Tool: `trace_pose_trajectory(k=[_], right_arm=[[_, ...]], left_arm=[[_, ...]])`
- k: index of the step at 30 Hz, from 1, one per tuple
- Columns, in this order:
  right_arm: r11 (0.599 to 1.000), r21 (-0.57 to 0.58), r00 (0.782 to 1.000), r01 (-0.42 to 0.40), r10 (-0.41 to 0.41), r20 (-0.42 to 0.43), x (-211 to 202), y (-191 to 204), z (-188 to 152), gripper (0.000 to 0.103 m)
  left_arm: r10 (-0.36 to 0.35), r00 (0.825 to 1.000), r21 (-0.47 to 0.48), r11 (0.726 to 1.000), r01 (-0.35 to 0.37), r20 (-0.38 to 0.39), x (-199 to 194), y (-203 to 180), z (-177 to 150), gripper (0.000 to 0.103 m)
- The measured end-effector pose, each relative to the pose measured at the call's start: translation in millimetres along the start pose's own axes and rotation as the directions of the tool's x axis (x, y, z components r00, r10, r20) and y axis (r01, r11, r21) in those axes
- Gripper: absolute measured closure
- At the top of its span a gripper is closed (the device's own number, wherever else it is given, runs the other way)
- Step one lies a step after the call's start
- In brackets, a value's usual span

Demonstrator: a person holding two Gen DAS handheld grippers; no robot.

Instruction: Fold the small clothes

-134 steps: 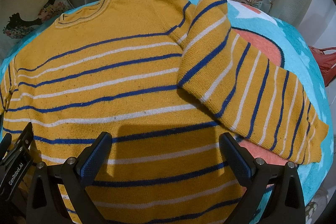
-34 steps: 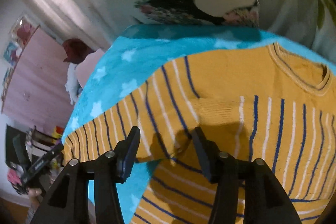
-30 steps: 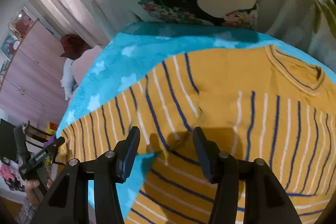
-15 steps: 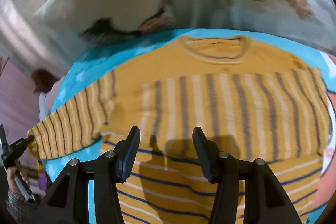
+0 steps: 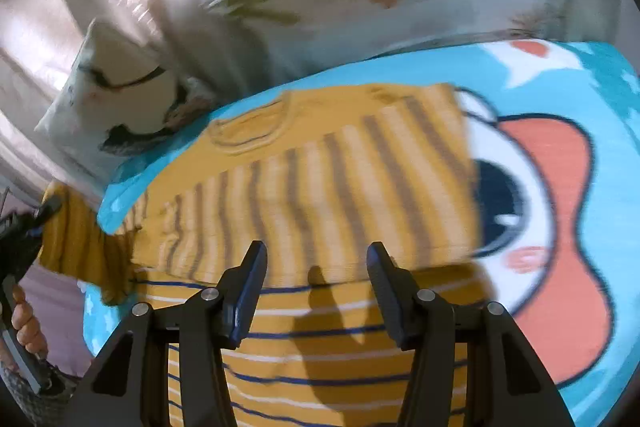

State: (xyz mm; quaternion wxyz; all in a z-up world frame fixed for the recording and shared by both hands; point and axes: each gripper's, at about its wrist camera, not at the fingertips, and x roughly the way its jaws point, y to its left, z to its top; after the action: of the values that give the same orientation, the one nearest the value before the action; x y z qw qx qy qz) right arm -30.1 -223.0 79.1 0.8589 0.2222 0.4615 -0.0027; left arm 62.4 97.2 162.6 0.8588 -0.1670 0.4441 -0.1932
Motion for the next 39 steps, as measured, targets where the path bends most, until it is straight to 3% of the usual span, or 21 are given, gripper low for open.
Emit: trace_pose_trajectory(k=[2,5,8,10,11,14,15,18,20,22,24,26,27,28,29,30,32,35,37,39], right_arm=[[1.000,0.025,1.000,0.011,-0.011,0.007,-11.3,-24.2,-0.1,0.046],[0.998,0.063,1.000,0.016,-0.017,0.013,-22.9,-54.3,2.4,0.046],[0.997,0.071,1.000,0.022,-0.022,0.009,-26.4,-74.0,6.8,0.046],[0.997,0.070,1.000,0.013,-0.013,0.002,-27.0,-82.8,9.8,0.046],[0.998,0.066,1.000,0.006,-0.006,0.002,-26.7,-82.9,10.4,0.046],[0.999,0.034,0.999,-0.038,0.038,-0.002,-21.9,-76.8,15.6,0.046],[0.998,0.019,0.998,-0.057,0.057,-0.006,-19.8,-72.7,16.3,0.046],[0.991,-0.035,0.991,-0.128,0.127,-0.032,-8.3,-53.3,19.2,0.046],[0.981,-0.078,0.983,-0.179,0.174,-0.061,4.1,-33.5,21.2,0.043],[0.973,-0.126,0.980,-0.194,0.185,-0.077,15.9,-13.2,21.6,0.035],[0.968,-0.200,0.987,-0.152,0.139,-0.081,33.5,10.9,19.9,0.028],[0.959,-0.265,0.993,-0.101,0.079,-0.093,53.0,29.5,16.9,0.028],[0.953,-0.295,0.995,-0.067,0.042,-0.092,61.5,36.8,15.8,0.031],[0.946,-0.324,0.996,-0.026,-0.003,-0.088,69.5,42.8,15.2,0.043],[0.938,-0.346,0.995,0.015,-0.049,-0.088,76.5,46.5,15.6,0.090],[0.941,-0.339,0.992,0.025,-0.065,-0.105,80.9,44.8,17.5,0.096],[0.976,-0.218,0.995,0.013,-0.035,-0.098,76.7,24.6,27.9,0.096],[0.990,-0.098,0.993,0.096,-0.103,-0.061,73.9,-5.9,41.7,0.096],[0.992,0.002,0.990,0.130,-0.130,-0.063,73.1,-26.7,49.1,0.092],[0.992,0.074,0.993,0.100,-0.096,-0.066,64.7,-37.1,50.9,0.083]], left_arm=[[-0.065,0.996,0.023,0.997,0.067,-0.064,43.9,-44.3,-8.7,0.091],[-0.059,0.989,0.079,0.994,0.071,-0.139,103.3,-92.9,-28.9,0.089],[-0.092,0.962,0.041,0.994,0.106,-0.256,141.4,-100.5,-49.2,0.080],[-0.141,0.945,-0.023,0.990,0.140,-0.294,141.6,-90.4,-60.1,0.077],[-0.167,0.943,-0.041,0.986,0.162,-0.288,132.9,-88.0,-64.9,0.066],[-0.170,0.958,-0.051,0.985,0.162,-0.229,90.4,-76.1,-72.7,0.042],[-0.161,0.963,-0.055,0.987,0.153,-0.217,85.9,-70.7,-72.1,0.039],[-0.048,0.985,-0.065,0.997,0.038,-0.163,40.7,-39.1,-77.6,0.036],[0.080,0.988,-0.067,0.994,-0.089,-0.134,14.2,-14.4,-86.7,0.035],[0.169,0.978,-0.079,0.981,-0.179,-0.120,-5.0,8.0,-96.4,0.035],[0.242,0.963,-0.085,0.964,-0.253,-0.119,-19.0,30.2,-104.0,0.035],[0.302,0.945,-0.090,0.945,-0.314,-0.121,-28.0,52.5,-111.7,0.035],[0.316,0.941,-0.095,0.940,-0.328,-0.123,-29.4,60.4,-113.0,0.035],[0.328,0.937,-0.109,0.934,-0.341,-0.125,-32.1,72.9,-114.6,0.035],[0.330,0.935,-0.119,0.931,-0.344,-0.127,-32.1,80.2,-114.7,0.035],[0.330,0.935,-0.128,0.930,-0.346,-0.129,-32.8,86.6,-114.9,0.035],[0.331,0.936,-0.138,0.928,-0.346,-0.124,-37.5,101.6,-116.2,0.035],[0.325,0.936,-0.130,0.931,-0.342,-0.134,-35.1,115.5,-116.5,0.035],[0.303,0.941,-0.133,0.937,-0.323,-0.151,-29.4,122.7,-116.4,0.035],[0.275,0.946,-0.123,0.947,-0.297,-0.171,-24.7,126.8,-118.0,0.035]])
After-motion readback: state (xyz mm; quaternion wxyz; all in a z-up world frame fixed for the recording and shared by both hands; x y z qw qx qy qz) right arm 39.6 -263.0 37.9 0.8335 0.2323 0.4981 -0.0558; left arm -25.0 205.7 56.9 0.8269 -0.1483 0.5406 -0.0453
